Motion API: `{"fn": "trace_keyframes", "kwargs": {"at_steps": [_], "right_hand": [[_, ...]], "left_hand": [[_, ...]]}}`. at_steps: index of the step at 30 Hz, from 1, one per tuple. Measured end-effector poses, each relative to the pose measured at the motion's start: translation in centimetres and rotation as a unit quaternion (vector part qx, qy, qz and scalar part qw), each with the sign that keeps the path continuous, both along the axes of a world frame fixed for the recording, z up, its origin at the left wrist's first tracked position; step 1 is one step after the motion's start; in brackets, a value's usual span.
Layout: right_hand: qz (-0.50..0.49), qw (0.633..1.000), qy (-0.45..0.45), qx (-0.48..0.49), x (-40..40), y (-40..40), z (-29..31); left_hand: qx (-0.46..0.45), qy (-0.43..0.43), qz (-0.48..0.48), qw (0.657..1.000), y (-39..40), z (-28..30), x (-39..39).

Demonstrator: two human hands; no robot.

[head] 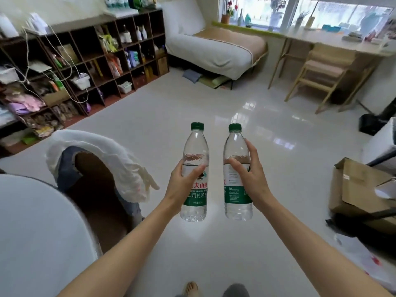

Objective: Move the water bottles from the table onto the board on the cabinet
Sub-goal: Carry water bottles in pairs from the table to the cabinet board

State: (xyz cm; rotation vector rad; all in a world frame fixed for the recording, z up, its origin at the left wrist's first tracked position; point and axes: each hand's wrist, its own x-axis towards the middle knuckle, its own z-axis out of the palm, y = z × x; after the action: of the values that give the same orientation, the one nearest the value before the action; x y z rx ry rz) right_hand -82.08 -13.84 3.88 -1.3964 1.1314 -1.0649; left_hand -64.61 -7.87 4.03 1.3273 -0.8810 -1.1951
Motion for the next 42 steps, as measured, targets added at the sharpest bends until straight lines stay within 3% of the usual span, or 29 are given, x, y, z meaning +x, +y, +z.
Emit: {"fn": "trace_keyframes", "kwargs": {"at_steps": [9, 17, 27, 42], "right_hand": [[0.002, 1.000, -0.015, 0.010, 6.9, -19.3, -0.5], [0.045, 0.999, -0.017, 0.024, 14.7, -40.8, -0.1], [0.122, 0.991, 0.038, 0.049, 28.0, -64.8, -0.6], [0.059, 0.993, 0.009, 0.105, 45.3, -100.0, -1.2]], "left_hand": [[0.020, 0.004, 0.017, 1.000, -18.8, -0.2, 7.4], [0.039, 0.023, 0.092, 0.995, -39.1, 0.4, 14.1], [0.110, 0.076, 0.181, 0.974, -60.6, -1.6, 27.1], [0.137, 0.064, 0.118, 0.981, -97.3, -0.4, 44.5]]}}
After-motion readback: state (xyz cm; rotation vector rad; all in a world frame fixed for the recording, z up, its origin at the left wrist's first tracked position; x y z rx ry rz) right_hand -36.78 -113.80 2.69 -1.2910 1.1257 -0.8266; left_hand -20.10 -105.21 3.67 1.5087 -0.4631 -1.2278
